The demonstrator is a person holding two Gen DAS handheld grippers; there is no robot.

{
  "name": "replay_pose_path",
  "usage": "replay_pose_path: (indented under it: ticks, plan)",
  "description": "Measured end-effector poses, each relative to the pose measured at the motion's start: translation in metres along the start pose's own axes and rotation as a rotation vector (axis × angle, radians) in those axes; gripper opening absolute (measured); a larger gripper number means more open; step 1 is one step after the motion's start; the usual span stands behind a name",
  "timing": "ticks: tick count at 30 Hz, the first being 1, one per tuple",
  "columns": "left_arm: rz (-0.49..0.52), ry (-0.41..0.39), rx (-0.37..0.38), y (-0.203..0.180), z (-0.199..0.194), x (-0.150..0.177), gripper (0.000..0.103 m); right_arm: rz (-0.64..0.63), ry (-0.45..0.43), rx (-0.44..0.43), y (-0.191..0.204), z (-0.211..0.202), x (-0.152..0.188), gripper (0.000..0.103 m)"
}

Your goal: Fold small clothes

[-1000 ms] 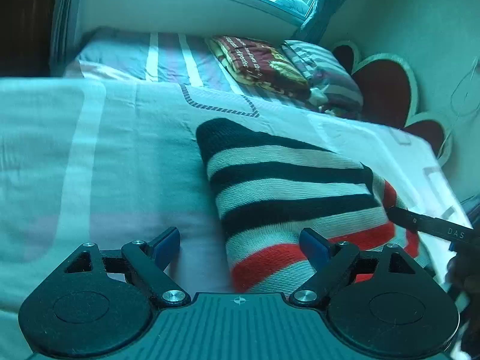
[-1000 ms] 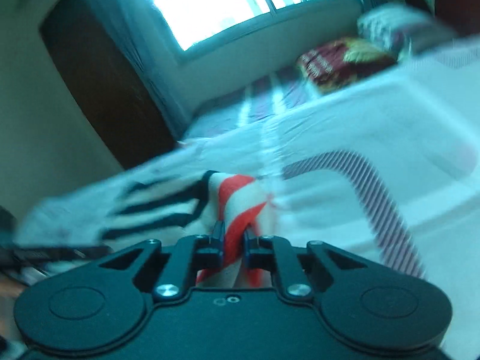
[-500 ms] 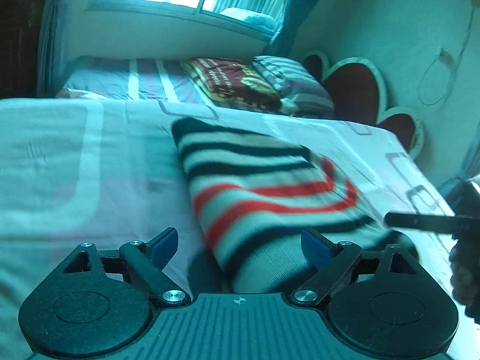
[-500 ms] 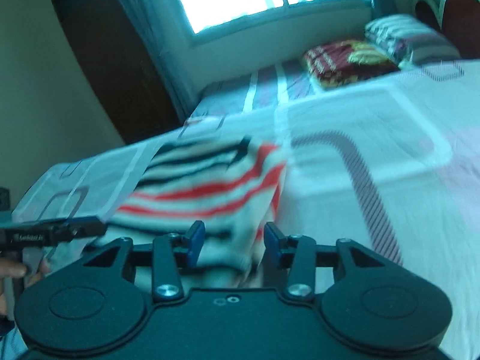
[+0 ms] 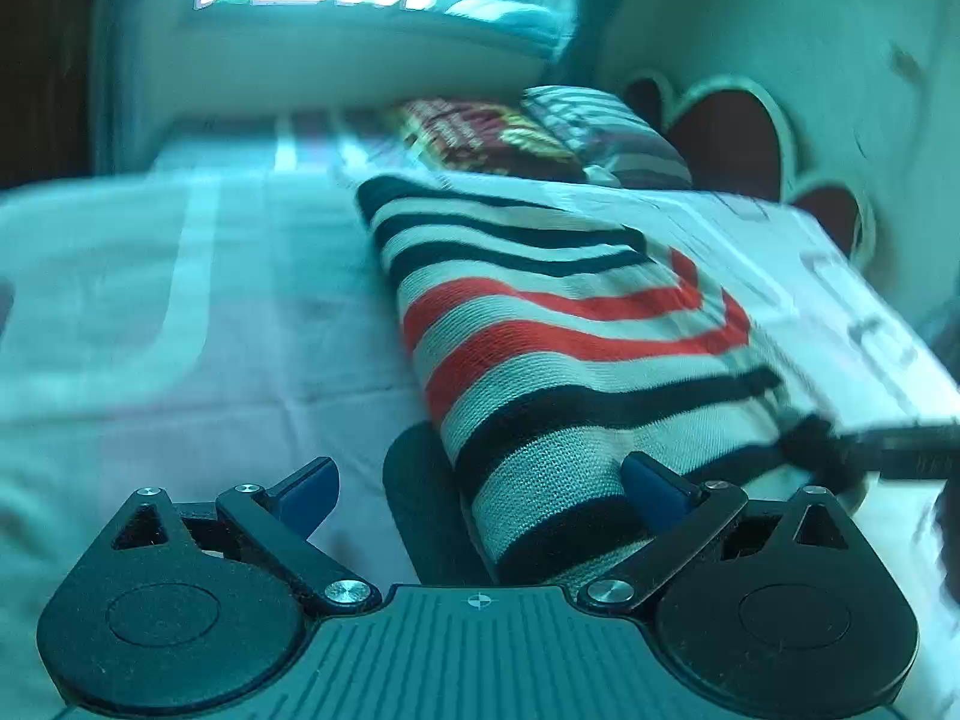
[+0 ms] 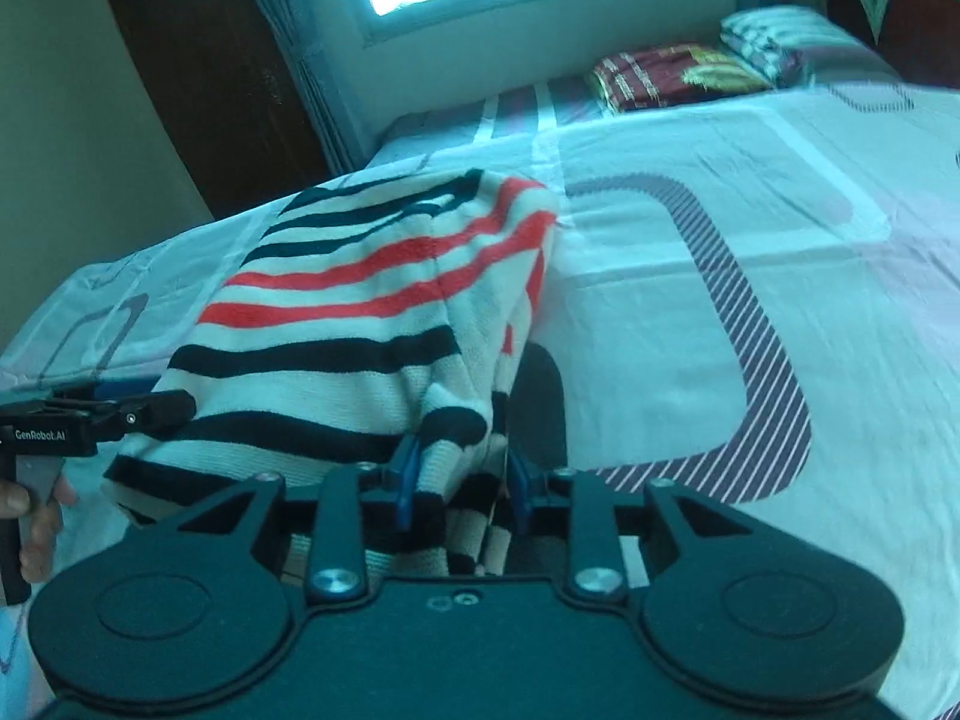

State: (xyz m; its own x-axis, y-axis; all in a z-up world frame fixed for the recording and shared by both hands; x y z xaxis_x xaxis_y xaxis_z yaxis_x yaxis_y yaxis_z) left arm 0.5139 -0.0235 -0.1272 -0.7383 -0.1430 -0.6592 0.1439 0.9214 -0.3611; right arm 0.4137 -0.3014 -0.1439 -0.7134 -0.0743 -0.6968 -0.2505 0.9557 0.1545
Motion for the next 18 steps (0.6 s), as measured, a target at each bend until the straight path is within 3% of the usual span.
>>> replay_pose_path:
  ticks: [3,7,13,18]
  plan:
    - [0.012,-0.049,0.013,-0.011,-0.03,-0.006,0.093,-0.001,-0.039,0.023,0.005,-0.023,-0.012,0.03]
    - [0.042,-0.035,0.015,-0.017,-0.046,0.009,0.093,-0.025,-0.071,0.003,0.018,-0.046,-0.017,0.03]
    - [0.014,0.021,-0.041,0.0,-0.032,0.034,0.093,-0.096,0.036,0.07,0.021,-0.02,0.007,0.028]
    - [-0.013,0.02,-0.041,0.007,-0.028,0.043,0.093,-0.019,0.04,0.045,0.009,-0.011,0.022,0.031]
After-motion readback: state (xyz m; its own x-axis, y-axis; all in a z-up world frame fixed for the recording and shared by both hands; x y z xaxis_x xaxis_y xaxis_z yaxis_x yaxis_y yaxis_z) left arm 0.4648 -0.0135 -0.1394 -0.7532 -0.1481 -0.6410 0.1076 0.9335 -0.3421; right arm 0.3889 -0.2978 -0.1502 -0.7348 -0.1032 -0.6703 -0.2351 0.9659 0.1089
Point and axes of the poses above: each gripper's, at about its wrist camera, not at the fingertips, and z roughly the way its jaws point, y to its left, x to its underside, the point moved 9 cm from there along z, roughly the way its jaws point, and after that the axes turned 9 degrees about -z, right-handed, at the moved point
